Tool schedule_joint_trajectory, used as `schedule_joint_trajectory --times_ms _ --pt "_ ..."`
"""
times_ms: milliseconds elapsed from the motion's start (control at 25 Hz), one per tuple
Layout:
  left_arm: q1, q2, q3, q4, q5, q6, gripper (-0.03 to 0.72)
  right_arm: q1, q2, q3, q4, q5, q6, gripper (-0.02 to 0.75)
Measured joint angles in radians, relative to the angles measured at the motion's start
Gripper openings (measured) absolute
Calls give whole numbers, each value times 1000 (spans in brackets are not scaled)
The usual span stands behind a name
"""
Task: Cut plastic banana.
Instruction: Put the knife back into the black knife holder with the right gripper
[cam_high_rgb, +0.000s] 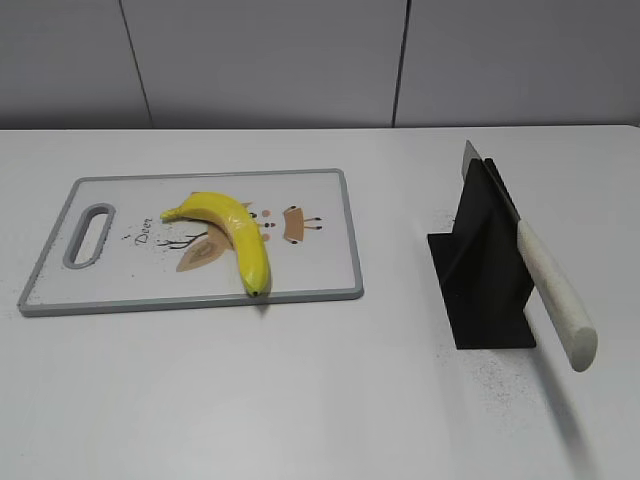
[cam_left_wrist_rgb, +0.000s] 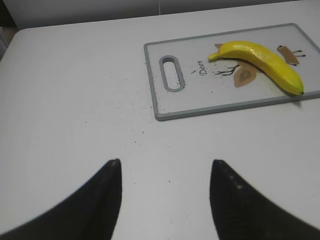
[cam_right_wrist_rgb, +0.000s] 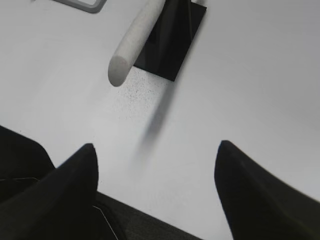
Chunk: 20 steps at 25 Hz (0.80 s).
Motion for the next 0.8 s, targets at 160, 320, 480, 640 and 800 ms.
schedule_joint_trajectory --times_ms 160,320,480,640,800 --pt "0 0 0 0 -1 0 544 0 -72 25 0 18 0 560" --pt "0 0 0 0 -1 0 544 0 -139 25 0 18 0 540" --pt "0 0 0 0 -1 0 544 0 -227 25 0 18 0 524" --pt "0 0 0 0 0 0 544 0 -318 26 0 19 0 522" --pt "1 0 0 0 -1 0 544 -12 -328 26 1 19 0 522"
